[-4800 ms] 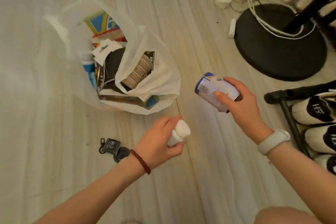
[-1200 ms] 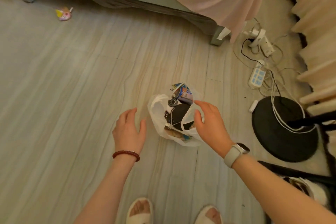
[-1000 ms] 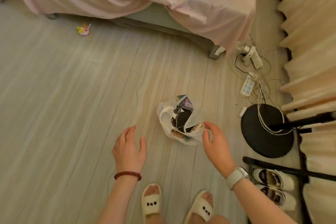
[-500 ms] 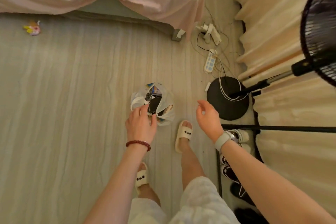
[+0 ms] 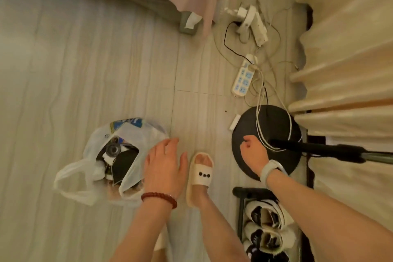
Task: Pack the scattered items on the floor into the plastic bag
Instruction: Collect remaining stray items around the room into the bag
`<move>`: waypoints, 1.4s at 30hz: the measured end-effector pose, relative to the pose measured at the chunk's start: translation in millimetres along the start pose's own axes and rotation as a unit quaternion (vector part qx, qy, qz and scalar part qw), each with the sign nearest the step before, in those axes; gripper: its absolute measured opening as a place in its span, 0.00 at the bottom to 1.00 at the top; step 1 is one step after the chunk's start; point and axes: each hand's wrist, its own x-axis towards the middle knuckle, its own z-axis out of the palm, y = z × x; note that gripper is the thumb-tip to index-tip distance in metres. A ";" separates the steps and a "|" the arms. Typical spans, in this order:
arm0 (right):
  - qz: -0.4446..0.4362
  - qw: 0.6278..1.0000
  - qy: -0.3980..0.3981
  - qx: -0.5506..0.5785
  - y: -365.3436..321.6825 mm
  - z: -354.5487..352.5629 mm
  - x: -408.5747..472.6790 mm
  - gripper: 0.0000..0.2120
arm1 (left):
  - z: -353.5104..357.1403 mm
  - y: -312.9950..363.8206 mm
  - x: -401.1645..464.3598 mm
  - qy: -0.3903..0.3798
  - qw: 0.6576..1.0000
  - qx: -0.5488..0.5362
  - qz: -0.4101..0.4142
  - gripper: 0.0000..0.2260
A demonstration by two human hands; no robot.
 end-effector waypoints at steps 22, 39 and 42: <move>-0.003 0.999 0.038 -0.008 39.5 155.4 246.3 0.13 | 188.1 -61.6 220.8 -0.075 0.979 0.186 0.032 0.25; -0.182 0.980 -0.060 0.053 -253.8 60.0 -118.4 0.12 | -239.1 -108.2 34.5 0.166 0.976 0.040 -0.132 0.19; -0.232 0.969 -0.072 0.048 -322.6 79.8 -196.9 0.11 | -309.1 -152.0 -12.1 0.212 0.962 0.002 -0.171 0.19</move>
